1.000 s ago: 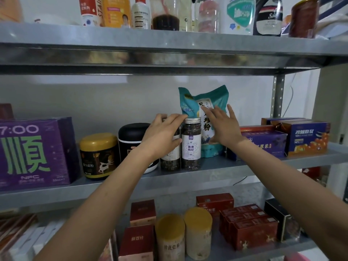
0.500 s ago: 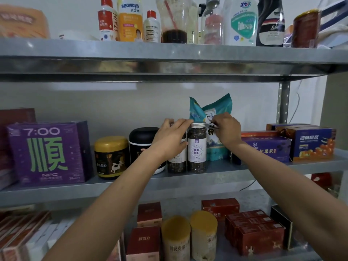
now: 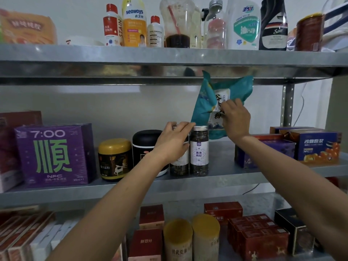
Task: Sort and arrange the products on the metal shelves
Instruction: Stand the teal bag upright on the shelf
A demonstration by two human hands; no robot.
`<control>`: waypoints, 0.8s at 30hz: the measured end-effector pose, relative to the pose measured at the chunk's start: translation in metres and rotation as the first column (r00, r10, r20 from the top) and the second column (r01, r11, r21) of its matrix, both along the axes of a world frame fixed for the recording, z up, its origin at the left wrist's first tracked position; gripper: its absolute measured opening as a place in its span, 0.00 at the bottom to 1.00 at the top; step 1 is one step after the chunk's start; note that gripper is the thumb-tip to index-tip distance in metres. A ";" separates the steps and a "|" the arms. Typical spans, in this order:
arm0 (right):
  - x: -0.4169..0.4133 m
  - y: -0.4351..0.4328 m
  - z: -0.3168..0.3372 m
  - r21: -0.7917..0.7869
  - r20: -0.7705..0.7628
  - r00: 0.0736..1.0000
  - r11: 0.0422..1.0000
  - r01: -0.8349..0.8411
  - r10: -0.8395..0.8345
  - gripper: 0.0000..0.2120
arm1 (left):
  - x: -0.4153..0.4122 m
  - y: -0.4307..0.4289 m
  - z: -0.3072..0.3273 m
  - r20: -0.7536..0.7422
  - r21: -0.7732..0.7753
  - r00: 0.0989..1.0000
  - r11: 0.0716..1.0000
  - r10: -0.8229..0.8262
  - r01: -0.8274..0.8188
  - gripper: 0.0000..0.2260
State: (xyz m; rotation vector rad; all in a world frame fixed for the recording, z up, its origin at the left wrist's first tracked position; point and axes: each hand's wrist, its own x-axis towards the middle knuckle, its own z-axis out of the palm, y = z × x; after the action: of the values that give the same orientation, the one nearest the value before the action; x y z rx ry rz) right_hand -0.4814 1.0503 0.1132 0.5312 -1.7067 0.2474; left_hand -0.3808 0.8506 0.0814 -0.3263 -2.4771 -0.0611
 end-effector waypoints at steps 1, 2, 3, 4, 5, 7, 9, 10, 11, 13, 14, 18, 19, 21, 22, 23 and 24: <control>0.001 0.003 -0.001 -0.003 -0.009 1.000 1.000 0.007 -0.007 0.12 | 0.000 0.000 0.000 0.000 0.002 1.000 1.000 -0.002 0.002 0.28; 0.002 0.005 -0.003 -0.005 -0.024 1.000 1.000 0.011 -0.011 0.12 | 0.000 0.000 0.000 0.000 0.007 1.000 1.000 -0.005 0.005 0.28; 0.003 0.008 -0.005 -0.011 -0.046 0.999 1.000 0.015 -0.016 0.11 | -0.001 0.001 -0.001 -0.002 0.011 1.000 1.000 -0.008 0.008 0.28; 0.004 0.011 -0.008 -0.022 -0.073 0.997 1.000 0.017 -0.019 0.11 | -0.001 0.001 -0.001 -0.006 0.013 1.000 1.000 -0.011 0.011 0.28; 0.006 0.014 -0.011 -0.038 -0.099 0.995 0.999 0.016 -0.020 0.10 | -0.002 0.001 -0.001 -0.011 0.011 1.000 1.000 -0.011 0.012 0.28; 0.011 0.020 -0.017 -0.067 -0.138 0.990 0.998 0.004 -0.014 0.08 | -0.003 0.002 -0.002 -0.022 0.004 1.000 1.000 -0.009 0.009 0.28; 0.016 0.024 -0.021 -0.086 -0.165 0.986 0.996 -0.009 -0.006 0.08 | -0.003 0.003 -0.004 -0.033 0.008 0.999 1.000 -0.004 0.004 0.28; 0.019 0.026 -0.022 -0.093 -0.178 0.984 0.996 -0.017 0.000 0.09 | -0.004 0.004 -0.005 -0.043 0.014 0.999 1.000 0.001 0.000 0.29; 0.023 0.027 -0.022 -0.100 -0.188 0.982 0.995 -0.024 0.005 0.09 | -0.004 0.005 -0.006 -0.054 0.021 0.998 1.000 0.010 -0.009 0.30; 0.029 0.030 -0.021 -0.115 -0.196 0.981 0.993 -0.037 0.014 0.09 | -0.005 0.008 -0.008 -0.072 0.027 0.996 0.999 0.043 -0.041 0.32; 0.031 0.033 -0.019 -0.121 -0.195 0.981 0.992 -0.042 0.018 0.08 | -0.006 0.011 -0.009 -0.084 0.025 0.994 0.998 0.064 -0.062 0.33; 0.038 0.042 -0.013 -0.144 -0.205 0.979 0.989 -0.031 0.001 0.09 | -0.008 0.020 -0.012 -0.139 0.016 0.981 0.991 0.135 -0.134 0.34; 0.040 0.043 -0.012 -0.150 -0.220 0.975 0.988 -0.034 0.001 0.09 | -0.009 0.023 -0.013 -0.149 0.018 0.978 0.989 0.145 -0.144 0.33; 0.045 0.044 -0.008 -0.160 -0.245 0.969 0.987 -0.032 -0.009 0.10 | -0.010 0.026 -0.013 -0.154 0.021 0.975 0.987 0.160 -0.159 0.33; 0.046 0.046 -0.007 -0.161 -0.252 0.968 0.987 -0.030 -0.012 0.11 | -0.011 0.028 -0.013 -0.152 0.021 0.974 0.986 0.168 -0.166 0.33; 0.047 0.048 -0.005 -0.162 -0.256 0.967 0.986 -0.034 -0.009 0.11 | -0.011 0.029 -0.013 -0.154 0.020 0.973 0.985 0.175 -0.174 0.33; 0.047 0.050 -0.003 -0.168 -0.256 0.967 0.985 -0.040 -0.004 0.11 | -0.012 0.030 -0.013 -0.157 0.020 0.970 0.983 0.183 -0.182 0.33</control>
State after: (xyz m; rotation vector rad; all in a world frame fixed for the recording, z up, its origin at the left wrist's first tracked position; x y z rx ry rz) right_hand -0.4342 1.1004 0.1098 0.4308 -1.4149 0.3223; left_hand -0.3932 0.8809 0.0680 -0.0954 -2.3368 0.0341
